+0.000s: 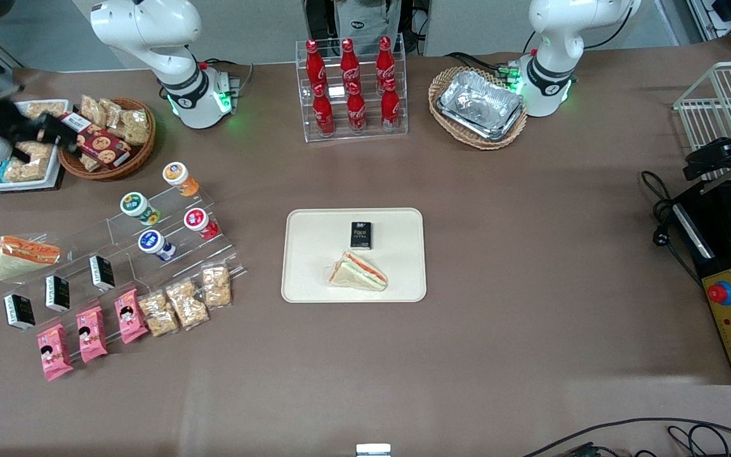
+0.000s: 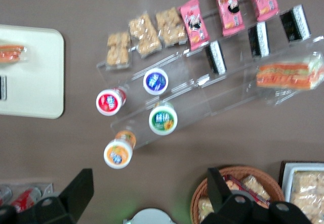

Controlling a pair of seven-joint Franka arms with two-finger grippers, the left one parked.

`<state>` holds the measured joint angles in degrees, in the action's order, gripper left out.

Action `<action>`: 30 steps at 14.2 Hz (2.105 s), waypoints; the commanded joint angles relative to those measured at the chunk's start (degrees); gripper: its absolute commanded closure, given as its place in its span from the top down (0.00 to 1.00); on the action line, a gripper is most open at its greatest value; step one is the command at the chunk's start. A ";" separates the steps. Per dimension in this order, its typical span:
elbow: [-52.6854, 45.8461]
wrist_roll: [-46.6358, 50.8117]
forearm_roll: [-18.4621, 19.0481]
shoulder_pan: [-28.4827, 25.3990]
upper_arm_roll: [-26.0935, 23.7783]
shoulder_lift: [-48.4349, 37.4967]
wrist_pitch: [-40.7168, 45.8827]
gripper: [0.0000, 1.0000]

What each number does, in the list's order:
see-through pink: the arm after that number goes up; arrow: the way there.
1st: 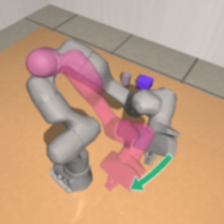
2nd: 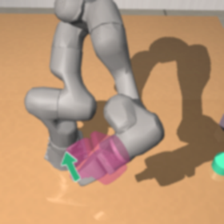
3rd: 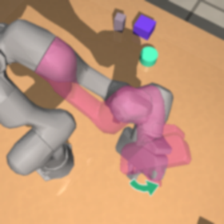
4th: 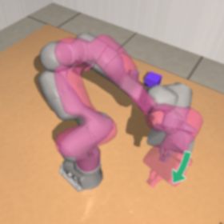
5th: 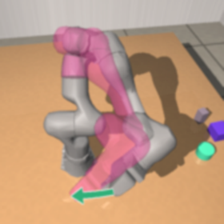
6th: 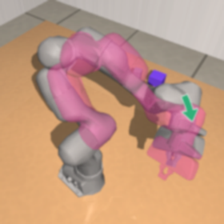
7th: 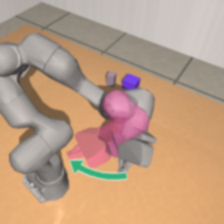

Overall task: Place green gum on tray
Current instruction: 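Move the right gripper over the rack to the green gum bottle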

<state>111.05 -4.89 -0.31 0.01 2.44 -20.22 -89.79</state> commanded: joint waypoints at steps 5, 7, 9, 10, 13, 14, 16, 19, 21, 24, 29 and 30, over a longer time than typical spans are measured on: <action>15.68 0.76 -0.83 -0.27 -0.68 -11.60 -5.04 1.00; 21.28 0.76 -0.83 -0.27 -1.39 -11.34 -11.33 1.00; 28.32 0.76 -0.83 -0.18 -1.39 -10.20 -20.64 1.00; 30.18 0.76 -0.83 -0.10 -1.39 -8.98 -23.91 1.00; 30.63 0.76 -0.39 0.61 -1.30 -4.93 -28.23 1.00; 30.63 0.76 -0.39 0.61 -1.21 -3.62 -29.90 1.00; 31.16 0.76 -0.39 1.30 -1.12 -1.76 -32.54 1.00; 33.71 0.67 -0.39 1.84 -1.12 0.26 -38.08 1.00; 33.89 0.76 -0.39 1.84 -1.12 1.58 -38.88 1.00; 33.89 0.76 -0.39 1.84 -1.12 2.81 -39.76 0.98; 33.89 0.76 -0.39 1.84 -1.04 3.78 -40.55 0.62; 33.89 0.76 -0.39 1.84 -1.04 3.78 -40.55 0.50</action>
<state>144.82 -4.53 -0.31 1.49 1.45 -16.91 -129.02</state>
